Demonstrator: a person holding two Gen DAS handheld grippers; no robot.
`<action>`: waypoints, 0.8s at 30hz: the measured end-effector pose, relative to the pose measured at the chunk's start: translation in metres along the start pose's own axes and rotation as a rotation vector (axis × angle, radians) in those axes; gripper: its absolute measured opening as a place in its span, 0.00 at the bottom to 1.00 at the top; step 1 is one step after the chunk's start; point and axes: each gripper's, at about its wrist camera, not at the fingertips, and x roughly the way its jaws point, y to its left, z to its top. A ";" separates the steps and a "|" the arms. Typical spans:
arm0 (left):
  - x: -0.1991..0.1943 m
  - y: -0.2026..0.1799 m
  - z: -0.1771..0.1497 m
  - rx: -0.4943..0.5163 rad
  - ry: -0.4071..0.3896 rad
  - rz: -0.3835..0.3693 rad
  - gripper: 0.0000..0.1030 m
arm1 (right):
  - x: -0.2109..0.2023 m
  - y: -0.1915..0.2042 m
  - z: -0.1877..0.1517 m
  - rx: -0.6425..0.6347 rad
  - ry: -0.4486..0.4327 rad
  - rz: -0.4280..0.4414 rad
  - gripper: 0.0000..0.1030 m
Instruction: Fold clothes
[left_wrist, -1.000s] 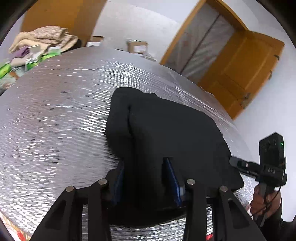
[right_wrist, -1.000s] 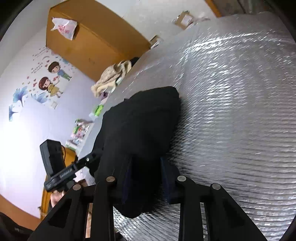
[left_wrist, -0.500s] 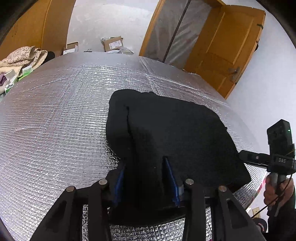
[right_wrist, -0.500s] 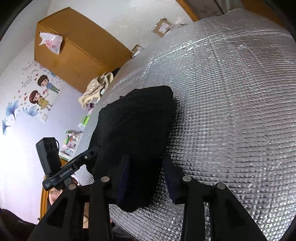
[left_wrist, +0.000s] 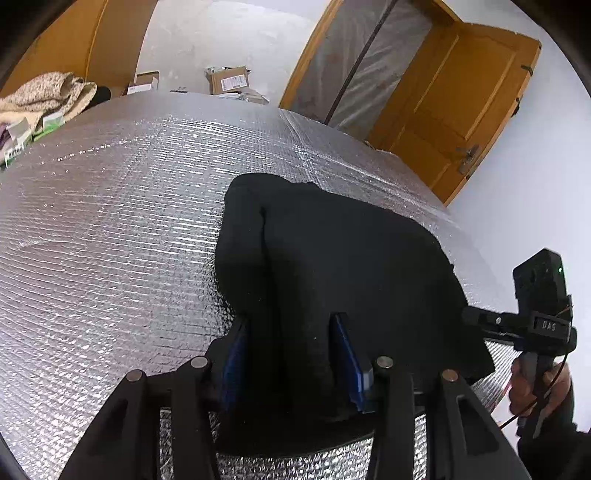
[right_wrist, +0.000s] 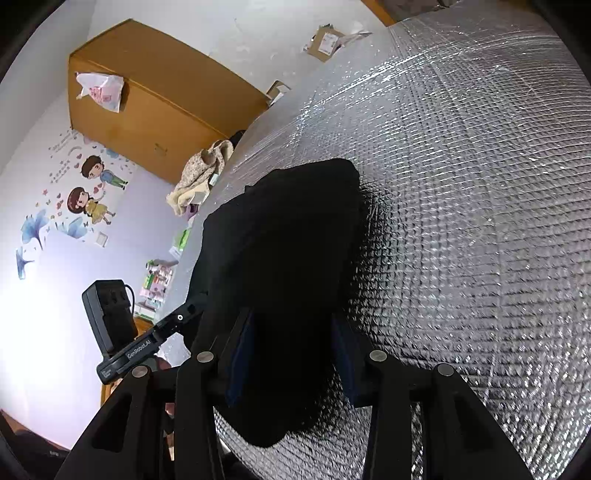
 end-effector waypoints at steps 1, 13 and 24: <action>0.001 0.001 0.001 -0.007 0.000 -0.007 0.45 | 0.001 0.000 0.000 0.003 0.000 0.000 0.41; -0.013 0.008 0.013 -0.041 -0.046 -0.072 0.29 | -0.004 0.015 0.007 -0.021 -0.054 -0.015 0.29; -0.001 0.026 0.007 -0.154 -0.016 -0.083 0.40 | 0.006 0.000 0.010 0.024 0.002 0.000 0.40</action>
